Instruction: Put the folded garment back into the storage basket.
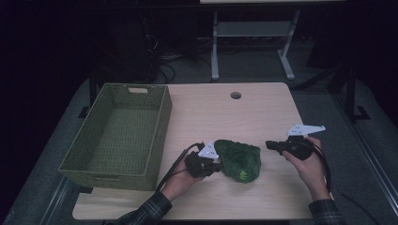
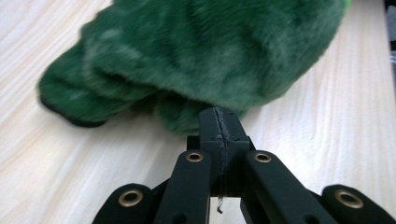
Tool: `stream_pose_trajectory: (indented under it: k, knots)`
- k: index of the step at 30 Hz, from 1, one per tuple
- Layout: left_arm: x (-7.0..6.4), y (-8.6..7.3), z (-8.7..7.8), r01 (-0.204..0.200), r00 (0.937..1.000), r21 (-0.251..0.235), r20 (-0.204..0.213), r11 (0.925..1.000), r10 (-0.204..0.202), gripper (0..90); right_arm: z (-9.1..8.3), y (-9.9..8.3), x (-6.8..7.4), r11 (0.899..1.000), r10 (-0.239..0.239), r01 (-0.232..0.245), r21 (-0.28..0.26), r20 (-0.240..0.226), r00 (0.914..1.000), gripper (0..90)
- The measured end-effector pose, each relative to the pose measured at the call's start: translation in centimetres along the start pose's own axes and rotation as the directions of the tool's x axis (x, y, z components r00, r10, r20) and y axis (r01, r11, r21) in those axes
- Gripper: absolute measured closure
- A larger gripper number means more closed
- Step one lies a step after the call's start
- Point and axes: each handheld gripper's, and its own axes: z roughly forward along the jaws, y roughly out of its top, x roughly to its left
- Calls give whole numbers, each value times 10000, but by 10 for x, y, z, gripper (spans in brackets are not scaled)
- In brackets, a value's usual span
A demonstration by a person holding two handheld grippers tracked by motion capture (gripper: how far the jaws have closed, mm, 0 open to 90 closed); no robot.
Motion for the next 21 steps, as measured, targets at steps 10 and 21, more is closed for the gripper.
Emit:
stream_pose_trajectory:
  k: [10, 21]
  knots:
    - [-10, 4, 15, -350, 9992, 684, 194, 9970, 338, 899, 50, 12, -10, 9950, -118, 181, 986, -646, 9978, 900]
    - [13, 4, 29, -214, 9980, 1117, -560, 9935, 278, 899, 54, -8, 9, 9785, -353, 602, 1973, -1273, 9912, 900]
